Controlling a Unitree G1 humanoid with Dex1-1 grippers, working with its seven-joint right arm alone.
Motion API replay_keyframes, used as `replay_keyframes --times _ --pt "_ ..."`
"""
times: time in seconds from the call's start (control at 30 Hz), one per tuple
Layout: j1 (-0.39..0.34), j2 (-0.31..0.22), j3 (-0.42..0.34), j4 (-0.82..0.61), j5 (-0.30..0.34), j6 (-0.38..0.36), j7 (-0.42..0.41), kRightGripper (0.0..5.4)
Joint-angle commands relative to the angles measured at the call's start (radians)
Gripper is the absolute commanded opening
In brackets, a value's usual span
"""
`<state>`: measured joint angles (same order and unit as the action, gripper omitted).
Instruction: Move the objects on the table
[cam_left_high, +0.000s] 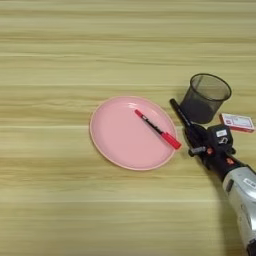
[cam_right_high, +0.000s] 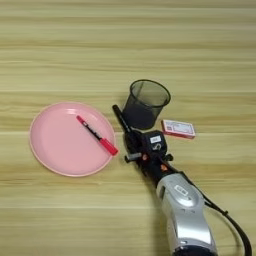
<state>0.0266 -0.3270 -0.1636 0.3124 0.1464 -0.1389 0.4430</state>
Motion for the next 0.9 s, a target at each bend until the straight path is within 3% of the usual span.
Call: replay_keyframes --times 0.03,0.9 --pt "-0.021 -0.014 0.002 -0.027 -0.004 0.008 -0.006 1.04" --pt "0.014 -0.018 -0.02 -0.26 0.028 0.043 -0.005 1.04"
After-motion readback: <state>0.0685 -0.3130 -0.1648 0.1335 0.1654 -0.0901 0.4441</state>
